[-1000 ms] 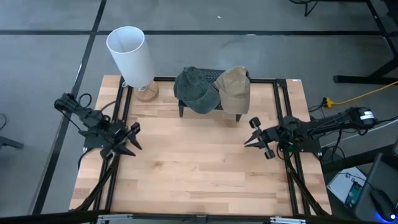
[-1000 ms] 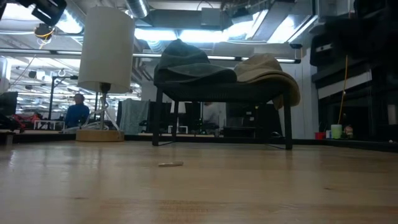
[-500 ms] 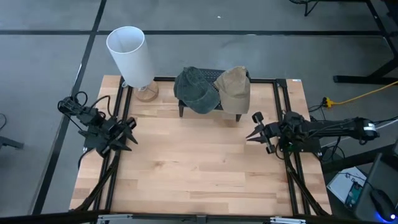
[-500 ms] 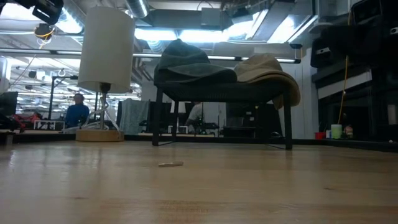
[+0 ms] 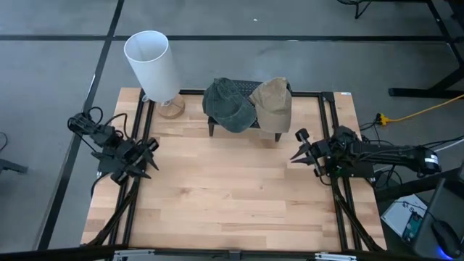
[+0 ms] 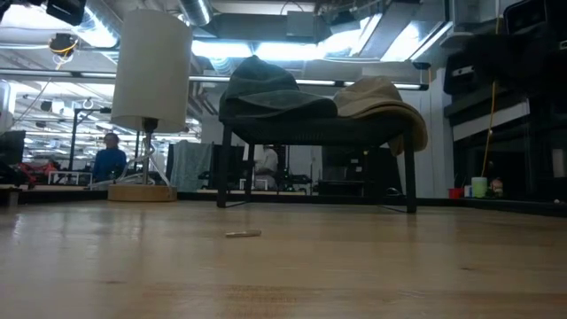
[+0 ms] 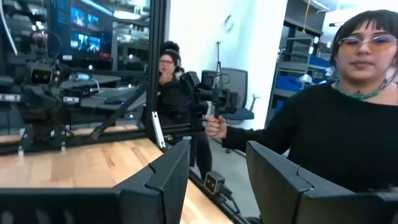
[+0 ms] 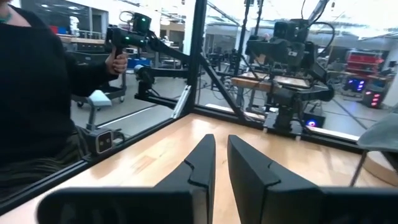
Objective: Pick & Place hat
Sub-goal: Return to Home Position
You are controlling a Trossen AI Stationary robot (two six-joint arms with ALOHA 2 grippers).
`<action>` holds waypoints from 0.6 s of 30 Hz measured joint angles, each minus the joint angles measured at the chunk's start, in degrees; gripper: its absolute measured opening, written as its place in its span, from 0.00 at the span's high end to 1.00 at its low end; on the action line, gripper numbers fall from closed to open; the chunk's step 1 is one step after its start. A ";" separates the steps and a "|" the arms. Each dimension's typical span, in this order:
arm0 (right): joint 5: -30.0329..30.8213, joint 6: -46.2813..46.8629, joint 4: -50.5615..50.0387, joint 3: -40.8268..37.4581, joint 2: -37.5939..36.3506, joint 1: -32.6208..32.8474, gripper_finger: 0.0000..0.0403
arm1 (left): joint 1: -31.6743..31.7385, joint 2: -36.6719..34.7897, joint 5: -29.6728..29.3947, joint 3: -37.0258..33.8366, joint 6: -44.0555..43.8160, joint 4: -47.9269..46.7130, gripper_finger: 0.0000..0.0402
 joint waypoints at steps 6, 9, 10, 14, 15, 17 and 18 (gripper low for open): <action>-3.42 2.24 -0.02 0.00 0.00 -1.71 0.89 | 0.02 -0.02 0.46 -5.99 3.14 8.70 0.62; -3.53 2.25 -0.02 0.00 0.00 -1.70 0.89 | 0.02 -0.04 -0.37 -9.60 3.17 13.21 0.62; -3.52 2.24 -0.02 0.00 0.00 -1.70 0.89 | 0.02 -0.04 -0.57 -10.65 3.16 15.01 0.62; -3.55 2.24 -0.02 0.00 0.02 -1.70 0.89 | 0.46 -0.04 -0.44 -15.34 3.15 23.50 0.62; -3.55 2.24 -0.02 0.00 0.02 -1.68 0.89 | 0.85 -0.04 -0.42 -16.47 3.03 25.48 0.63; -3.56 2.20 -0.03 0.00 0.04 -1.68 0.89 | 2.00 0.08 -0.58 -16.76 2.69 25.56 0.63; -3.57 2.19 -0.03 0.00 0.04 -1.68 0.89 | 2.75 0.12 -0.66 -16.76 2.68 25.65 0.63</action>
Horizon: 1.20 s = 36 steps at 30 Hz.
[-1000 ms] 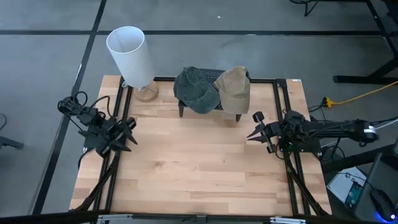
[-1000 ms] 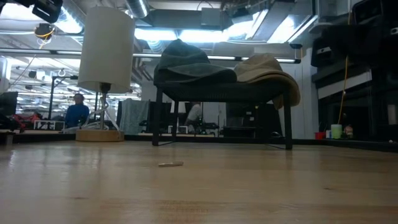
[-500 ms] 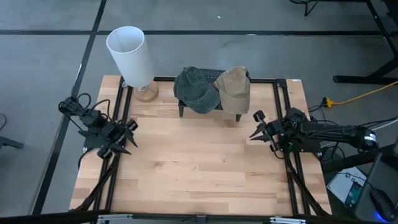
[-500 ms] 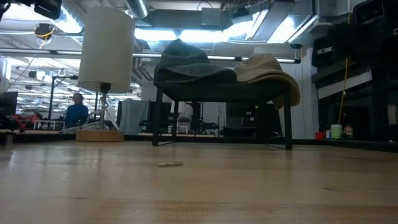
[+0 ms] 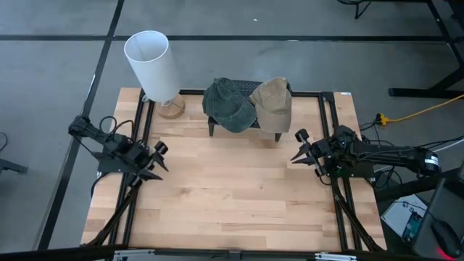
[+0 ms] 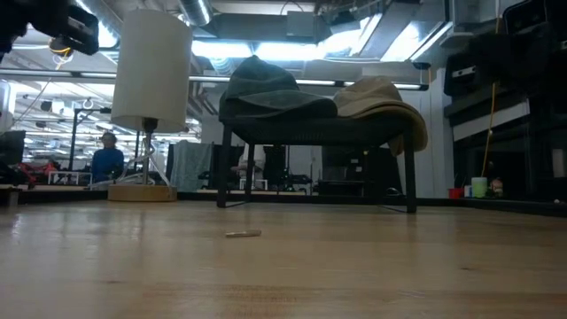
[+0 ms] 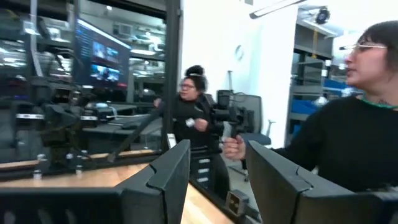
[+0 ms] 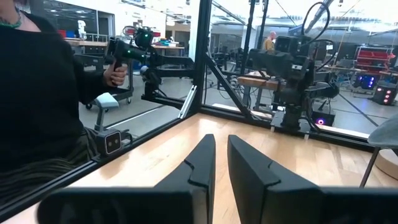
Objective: Pick & Place hat
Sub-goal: Return to Home Position
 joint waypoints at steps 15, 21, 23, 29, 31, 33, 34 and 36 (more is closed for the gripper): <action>0.04 -0.60 -0.72 0.00 0.07 0.00 0.89 | 26.59 -0.12 19.85 0.00 -3.43 -0.18 0.62; 0.07 -0.61 -2.01 0.00 0.07 0.00 0.89 | 39.70 -0.12 28.84 0.00 -4.49 -3.82 0.62; 0.07 -0.43 -2.16 0.00 0.07 0.00 0.89 | 43.40 -0.12 30.37 0.00 -4.61 -4.79 0.62; 0.11 -0.64 -2.18 0.00 0.07 0.00 0.89 | 51.05 -0.12 38.96 0.00 -2.80 -9.90 0.62; 0.11 -0.84 -2.24 0.00 0.07 0.00 0.89 | 52.19 -0.12 42.15 0.00 -1.03 -12.40 0.63; 0.13 -0.91 -2.33 0.00 0.07 0.00 0.89 | 52.90 0.13 43.91 0.00 -0.86 -12.43 0.63; 0.13 -1.04 -2.45 0.00 0.07 0.00 0.89 | 53.12 0.32 44.05 0.00 -0.79 -12.52 0.62; 0.13 -1.07 -2.76 0.00 0.07 0.00 0.89 | 53.59 0.31 44.16 0.00 -0.07 -12.55 0.62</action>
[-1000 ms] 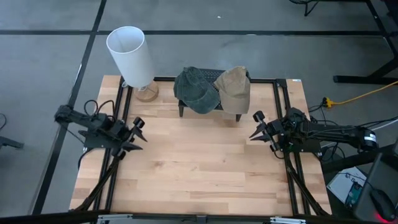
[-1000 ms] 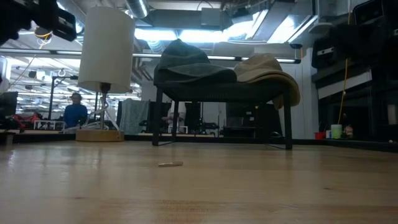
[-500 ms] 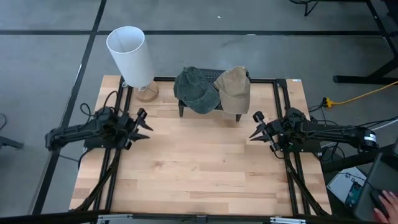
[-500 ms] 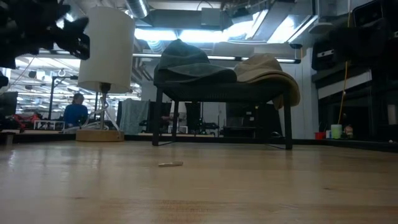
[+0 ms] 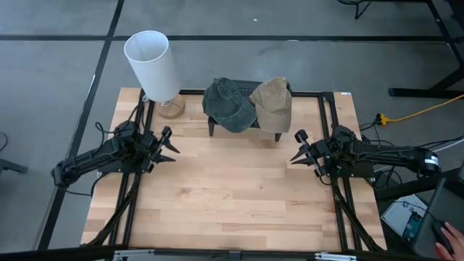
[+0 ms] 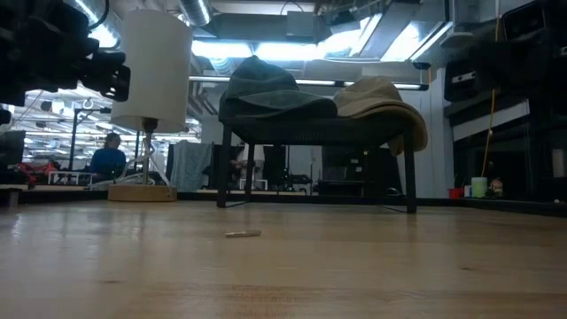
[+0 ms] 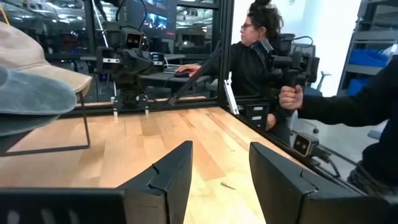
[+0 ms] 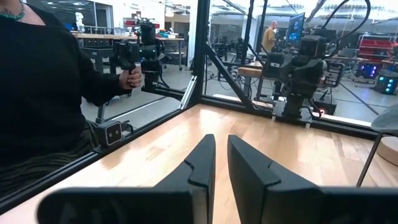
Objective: Pick & Place hat
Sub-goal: Return to Home Position
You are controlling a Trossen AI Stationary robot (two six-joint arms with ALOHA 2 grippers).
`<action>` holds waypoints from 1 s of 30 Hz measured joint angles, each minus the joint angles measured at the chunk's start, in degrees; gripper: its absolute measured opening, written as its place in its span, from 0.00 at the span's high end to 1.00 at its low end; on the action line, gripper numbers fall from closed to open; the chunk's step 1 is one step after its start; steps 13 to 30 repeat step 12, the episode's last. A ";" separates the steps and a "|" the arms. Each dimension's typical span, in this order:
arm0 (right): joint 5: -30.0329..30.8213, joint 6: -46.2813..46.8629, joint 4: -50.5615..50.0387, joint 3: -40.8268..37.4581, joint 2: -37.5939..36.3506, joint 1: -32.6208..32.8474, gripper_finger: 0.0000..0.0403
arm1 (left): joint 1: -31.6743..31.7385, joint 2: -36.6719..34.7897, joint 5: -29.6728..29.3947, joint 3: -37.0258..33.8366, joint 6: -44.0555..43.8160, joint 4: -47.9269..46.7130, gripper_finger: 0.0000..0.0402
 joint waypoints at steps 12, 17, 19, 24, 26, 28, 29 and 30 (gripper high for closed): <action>3.71 2.30 -0.44 0.00 0.00 0.02 0.89 | 0.77 0.02 2.03 0.00 0.78 -0.25 0.62; 3.71 2.30 -0.44 0.00 0.00 0.02 0.89 | 0.77 0.02 2.03 0.00 0.78 -0.25 0.62; 3.71 2.30 -0.44 0.00 0.00 0.02 0.89 | 0.77 0.02 2.03 0.00 0.78 -0.25 0.62; 3.71 2.30 -0.44 0.00 0.00 0.02 0.89 | 0.77 0.02 2.03 0.00 0.78 -0.25 0.62; 3.71 2.30 -0.44 0.00 0.00 0.02 0.89 | 0.77 0.02 2.03 0.00 0.78 -0.25 0.62; 3.71 2.30 -0.44 0.00 0.00 0.02 0.89 | 0.77 0.02 2.03 0.00 0.78 -0.25 0.62; 3.71 2.30 -0.44 0.00 0.00 0.02 0.89 | 0.77 0.02 2.03 0.00 0.78 -0.25 0.62; 3.71 2.30 -0.44 0.00 0.00 0.02 0.89 | 0.77 0.02 2.03 0.00 0.78 -0.25 0.62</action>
